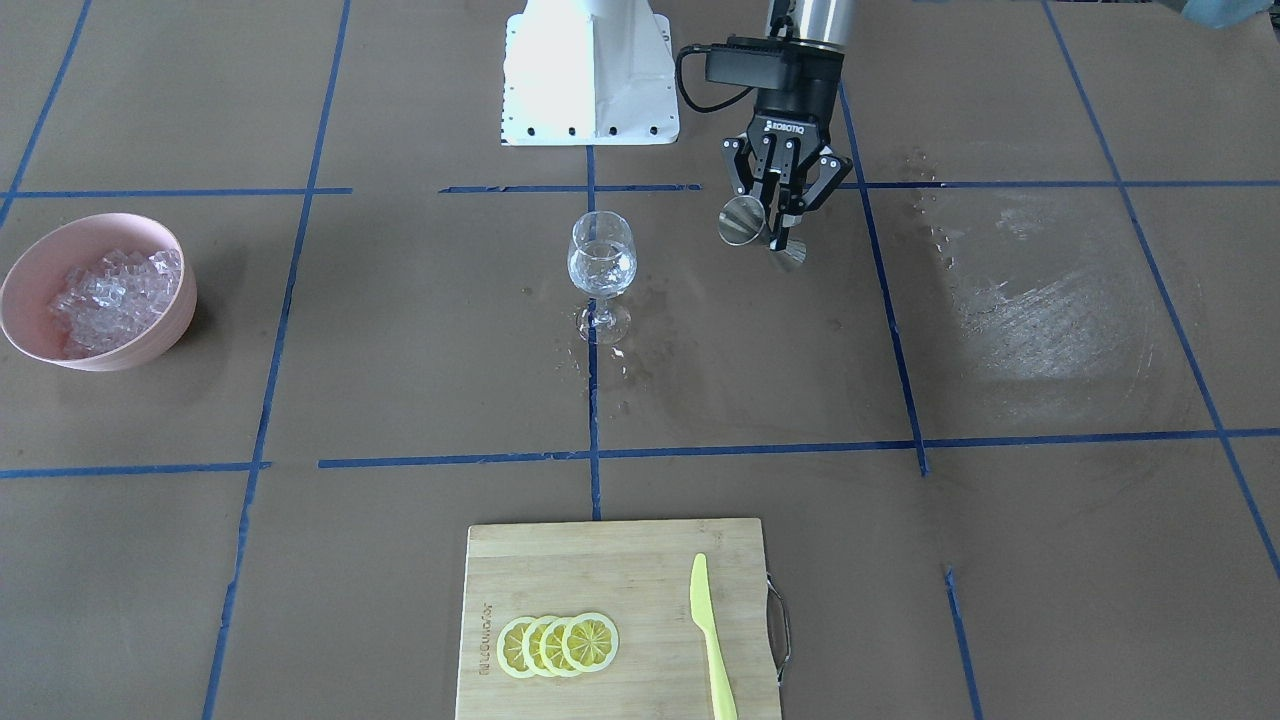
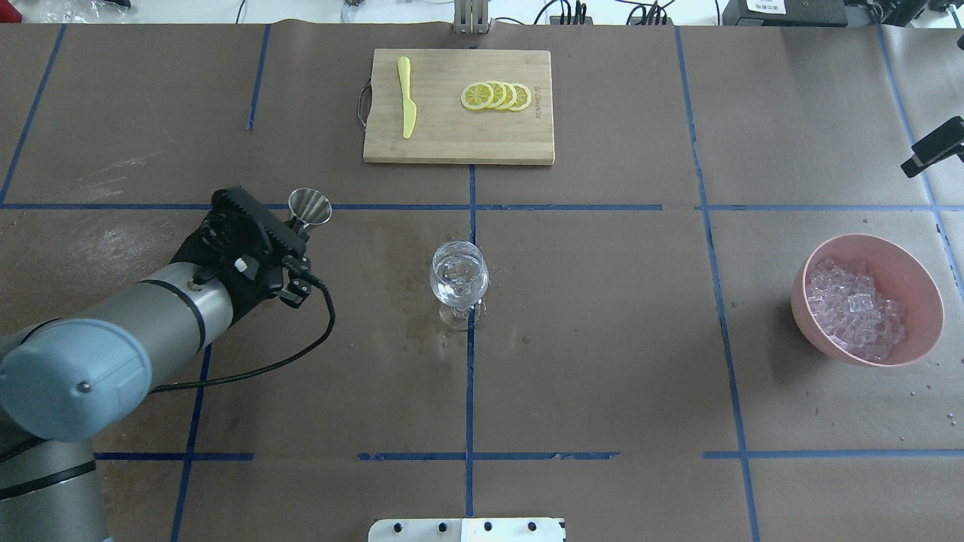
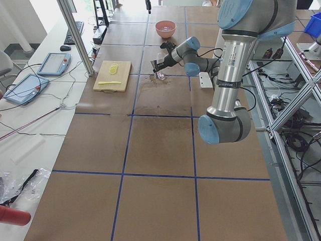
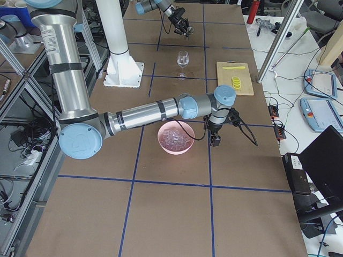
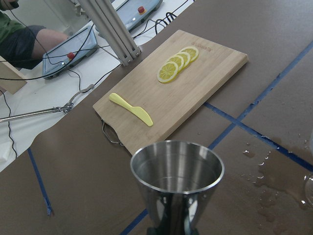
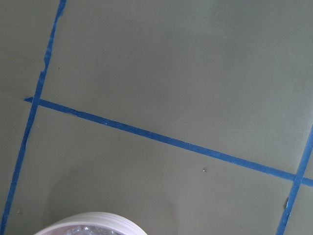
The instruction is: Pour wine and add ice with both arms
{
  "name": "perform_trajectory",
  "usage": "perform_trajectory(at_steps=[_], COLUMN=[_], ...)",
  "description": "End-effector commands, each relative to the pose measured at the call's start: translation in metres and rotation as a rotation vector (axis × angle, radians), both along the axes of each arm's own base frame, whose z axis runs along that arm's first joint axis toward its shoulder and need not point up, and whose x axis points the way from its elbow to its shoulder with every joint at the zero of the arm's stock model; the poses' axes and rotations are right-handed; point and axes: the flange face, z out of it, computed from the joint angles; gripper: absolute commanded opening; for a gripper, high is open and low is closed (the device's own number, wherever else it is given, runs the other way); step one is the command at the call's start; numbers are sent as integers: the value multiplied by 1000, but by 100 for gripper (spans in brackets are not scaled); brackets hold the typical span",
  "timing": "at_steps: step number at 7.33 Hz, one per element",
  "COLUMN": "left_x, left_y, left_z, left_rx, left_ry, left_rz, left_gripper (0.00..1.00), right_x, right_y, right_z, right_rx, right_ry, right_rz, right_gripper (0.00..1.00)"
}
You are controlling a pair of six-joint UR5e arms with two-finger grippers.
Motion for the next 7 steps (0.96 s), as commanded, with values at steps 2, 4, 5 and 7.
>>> perform_trajectory(at_steps=[2,4,5,7], left_x=[-76,-88,-89,-93], left_y=[30,28,22,24], left_z=[154,230,260,277], left_rx=[44,-43,-110,-185], left_ry=[245,316,363,446], left_rz=[-21,-130,-241,-281], left_gripper=[0,0,0,0], right_x=[0,0,0,0], right_y=[0,0,0,0], right_z=[-1,-2,-3,-3], right_rx=[3,4,6,7], right_ry=[-1,-1,-2,-2], right_rz=[0,0,1,0], right_gripper=[100,100,100,100])
